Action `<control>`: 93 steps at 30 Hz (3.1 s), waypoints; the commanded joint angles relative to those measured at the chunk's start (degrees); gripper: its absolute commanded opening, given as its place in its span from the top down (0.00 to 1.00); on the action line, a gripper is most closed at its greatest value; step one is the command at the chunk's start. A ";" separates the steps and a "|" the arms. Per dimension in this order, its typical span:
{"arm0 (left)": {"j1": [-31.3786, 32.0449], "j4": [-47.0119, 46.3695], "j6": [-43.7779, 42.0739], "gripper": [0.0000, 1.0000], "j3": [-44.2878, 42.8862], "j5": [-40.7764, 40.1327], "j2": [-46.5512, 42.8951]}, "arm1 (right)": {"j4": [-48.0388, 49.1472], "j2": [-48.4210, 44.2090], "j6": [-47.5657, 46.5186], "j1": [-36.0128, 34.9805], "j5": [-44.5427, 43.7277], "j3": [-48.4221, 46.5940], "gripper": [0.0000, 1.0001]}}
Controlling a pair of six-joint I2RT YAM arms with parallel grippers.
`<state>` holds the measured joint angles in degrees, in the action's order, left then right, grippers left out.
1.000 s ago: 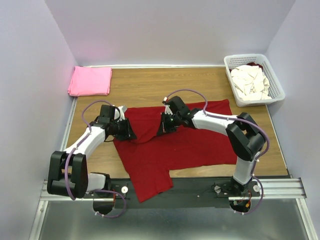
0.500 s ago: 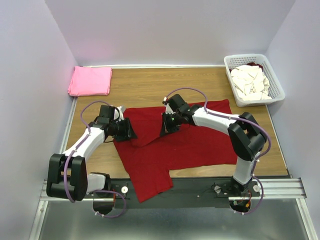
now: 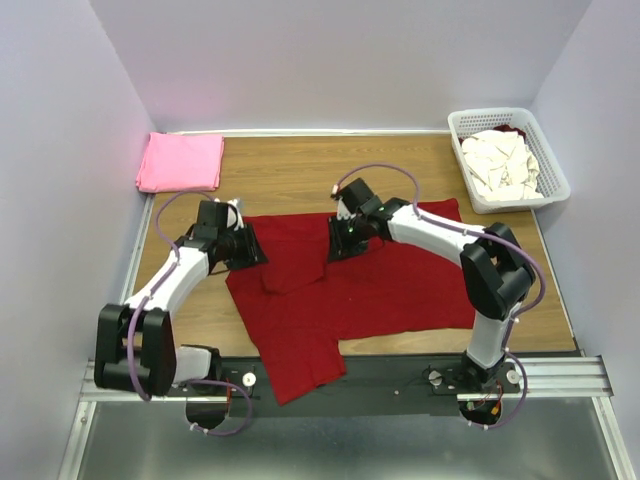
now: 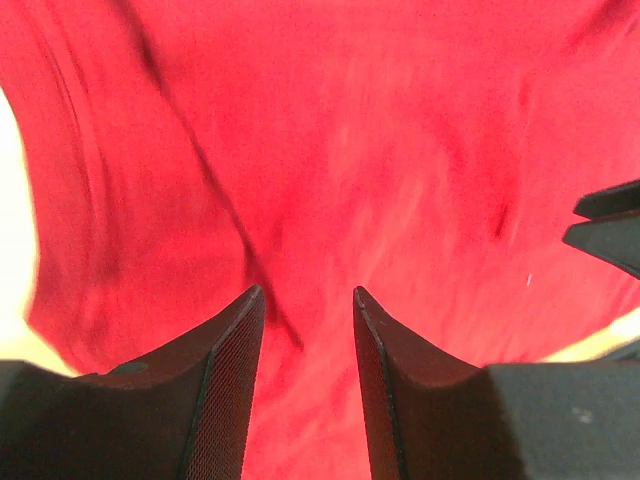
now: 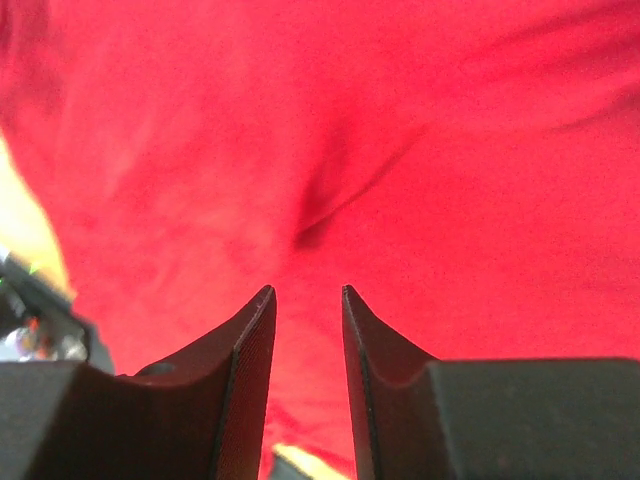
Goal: Fold and stack the t-shirts
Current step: Fold the tshirt
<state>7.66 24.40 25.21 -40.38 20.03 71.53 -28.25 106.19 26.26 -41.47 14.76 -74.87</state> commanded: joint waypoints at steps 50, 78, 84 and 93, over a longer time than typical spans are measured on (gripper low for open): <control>-9.59 -9.02 -8.25 0.64 -22.73 -13.18 34.12 | 26.05 -8.55 16.81 44.20 -20.65 22.92 0.57; -9.59 -8.67 -8.60 0.64 -22.90 -14.41 33.68 | 25.88 -10.65 15.49 44.29 -23.38 23.72 0.98; -9.59 -7.97 -8.69 0.63 -23.16 -16.25 33.42 | 23.60 -15.04 13.21 45.43 -23.99 24.68 0.99; -9.59 -7.35 -8.95 0.63 -23.43 -16.78 33.50 | 21.75 -16.81 10.57 47.45 -24.34 25.48 0.99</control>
<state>-1.48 14.70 17.87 -64.36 7.60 105.01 -4.19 90.37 38.83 5.39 -6.81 -50.39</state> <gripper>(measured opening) 0.365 0.011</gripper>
